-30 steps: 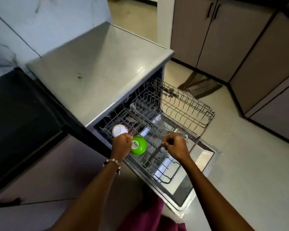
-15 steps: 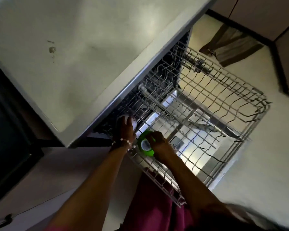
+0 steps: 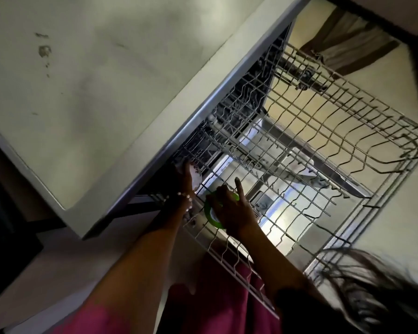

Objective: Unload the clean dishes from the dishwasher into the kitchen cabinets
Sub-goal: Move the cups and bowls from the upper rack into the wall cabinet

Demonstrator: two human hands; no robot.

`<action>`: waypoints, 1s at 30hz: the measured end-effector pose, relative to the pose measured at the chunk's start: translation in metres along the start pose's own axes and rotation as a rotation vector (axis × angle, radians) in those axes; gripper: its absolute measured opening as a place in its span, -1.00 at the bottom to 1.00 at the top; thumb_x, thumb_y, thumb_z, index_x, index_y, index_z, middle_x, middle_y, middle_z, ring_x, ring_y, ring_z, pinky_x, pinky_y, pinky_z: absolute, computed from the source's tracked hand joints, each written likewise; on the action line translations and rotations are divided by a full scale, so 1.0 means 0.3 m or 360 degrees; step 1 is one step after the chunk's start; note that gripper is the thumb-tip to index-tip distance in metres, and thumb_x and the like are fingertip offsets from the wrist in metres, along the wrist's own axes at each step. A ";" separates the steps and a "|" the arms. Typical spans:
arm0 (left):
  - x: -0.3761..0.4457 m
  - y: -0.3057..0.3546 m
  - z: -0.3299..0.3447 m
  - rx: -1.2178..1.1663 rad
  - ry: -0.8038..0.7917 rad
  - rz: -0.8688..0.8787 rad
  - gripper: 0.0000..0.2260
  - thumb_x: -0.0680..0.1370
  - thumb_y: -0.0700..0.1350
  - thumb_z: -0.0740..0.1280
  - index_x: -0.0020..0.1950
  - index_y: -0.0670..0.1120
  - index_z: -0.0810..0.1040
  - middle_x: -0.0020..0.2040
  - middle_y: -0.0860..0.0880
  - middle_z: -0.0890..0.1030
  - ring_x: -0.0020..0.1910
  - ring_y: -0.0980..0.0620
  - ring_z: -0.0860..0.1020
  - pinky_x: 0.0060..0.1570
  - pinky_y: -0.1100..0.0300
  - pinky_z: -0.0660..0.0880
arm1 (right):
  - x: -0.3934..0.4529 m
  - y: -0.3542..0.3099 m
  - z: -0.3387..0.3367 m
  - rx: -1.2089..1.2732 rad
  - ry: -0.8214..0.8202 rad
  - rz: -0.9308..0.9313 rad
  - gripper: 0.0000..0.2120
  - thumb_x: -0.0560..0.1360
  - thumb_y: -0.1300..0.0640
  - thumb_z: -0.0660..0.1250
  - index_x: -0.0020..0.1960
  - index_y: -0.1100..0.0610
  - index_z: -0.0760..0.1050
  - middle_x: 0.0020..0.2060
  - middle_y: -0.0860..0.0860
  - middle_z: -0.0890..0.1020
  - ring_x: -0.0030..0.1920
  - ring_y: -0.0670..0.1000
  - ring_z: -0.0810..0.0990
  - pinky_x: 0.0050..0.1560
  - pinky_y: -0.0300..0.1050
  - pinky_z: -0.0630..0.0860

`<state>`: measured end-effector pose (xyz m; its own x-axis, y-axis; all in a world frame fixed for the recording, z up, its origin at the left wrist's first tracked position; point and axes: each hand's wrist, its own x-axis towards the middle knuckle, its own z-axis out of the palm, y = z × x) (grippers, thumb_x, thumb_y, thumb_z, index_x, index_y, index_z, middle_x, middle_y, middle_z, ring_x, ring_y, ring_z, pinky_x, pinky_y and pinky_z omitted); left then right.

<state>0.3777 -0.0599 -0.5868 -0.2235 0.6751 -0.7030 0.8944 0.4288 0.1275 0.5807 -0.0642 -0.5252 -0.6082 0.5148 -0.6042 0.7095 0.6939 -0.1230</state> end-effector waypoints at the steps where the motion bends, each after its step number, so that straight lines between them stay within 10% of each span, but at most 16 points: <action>1: -0.003 0.026 -0.018 -0.0162 0.0081 0.0014 -0.45 0.51 -0.14 0.37 0.46 -0.02 0.25 0.46 -0.13 0.31 0.21 0.09 0.36 -0.05 0.67 0.35 | 0.003 -0.004 0.007 -0.0038 -0.0063 0.0135 -0.19 0.21 -0.14 0.55 0.40 -0.05 0.36 0.28 0.05 0.55 0.36 0.12 0.44 0.39 0.39 0.09; 3: 0.009 0.080 -0.067 -0.0267 0.0286 0.0091 -0.20 0.39 -0.13 0.48 0.51 0.02 0.09 0.47 -0.17 0.26 0.37 -0.11 0.32 0.35 0.13 0.36 | -0.013 -0.003 0.006 -0.0116 0.0103 0.0153 -0.14 0.33 -0.17 0.46 0.51 0.00 0.15 0.43 0.13 0.36 0.48 0.18 0.22 0.40 0.43 -0.13; 5: -0.055 0.160 -0.142 -0.0213 0.0358 0.0134 -0.16 0.35 -0.09 0.52 0.49 0.00 0.11 0.40 -0.16 0.31 0.36 -0.16 0.33 0.34 -0.08 0.34 | -0.032 -0.003 -0.008 -0.0112 0.0204 0.0097 -0.24 0.50 -0.11 0.30 0.54 0.03 -0.02 0.50 0.15 0.18 0.53 0.19 0.03 0.39 0.41 -0.29; 11: -0.179 0.252 -0.211 -0.0424 0.0335 0.0100 -0.21 0.33 -0.23 0.54 0.46 -0.03 0.23 0.45 -0.26 0.21 0.42 -0.25 0.23 0.32 -0.01 0.27 | -0.141 0.008 0.002 0.0326 0.0485 0.0152 0.08 -0.12 -0.15 0.65 0.35 0.10 0.43 0.25 0.22 0.53 0.33 0.31 0.43 0.39 0.43 0.11; 19: -0.430 0.334 -0.213 -0.0482 0.0595 0.0241 -0.18 0.23 -0.14 0.57 0.39 0.14 0.27 0.43 -0.29 0.13 0.33 -0.32 0.30 0.17 0.01 0.41 | -0.373 0.038 -0.067 0.0911 0.0687 0.0589 0.08 0.22 -0.12 0.57 0.53 0.06 0.01 0.43 0.27 0.12 0.42 0.32 0.13 0.39 0.31 0.18; 26: -0.807 0.400 -0.186 -0.0480 0.0812 0.0347 0.02 -0.01 0.40 0.33 0.40 0.04 0.32 0.29 -0.26 0.31 0.19 -0.26 0.41 0.17 -0.05 0.39 | -0.647 -0.002 -0.063 0.1210 0.0961 0.0603 0.10 0.12 -0.09 0.61 0.50 0.01 0.08 0.37 0.22 0.15 0.38 0.26 0.14 0.33 0.21 0.35; 30: -1.042 0.391 -0.203 -0.0548 0.0873 0.0329 -0.04 -0.05 0.35 0.23 0.36 0.11 0.35 0.28 -0.15 0.38 0.26 -0.21 0.40 0.28 -0.08 0.34 | -0.803 -0.037 -0.155 0.1237 0.1009 0.0560 0.04 0.14 -0.09 0.59 0.47 0.01 0.12 0.33 0.24 0.18 0.35 0.28 0.16 0.30 0.15 0.36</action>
<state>0.5288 -0.1841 -0.3096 -0.3067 0.9316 -0.1950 0.7859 0.3634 0.5003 0.7029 -0.1725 -0.3417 -0.2399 0.9477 -0.2107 0.7778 0.0577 -0.6259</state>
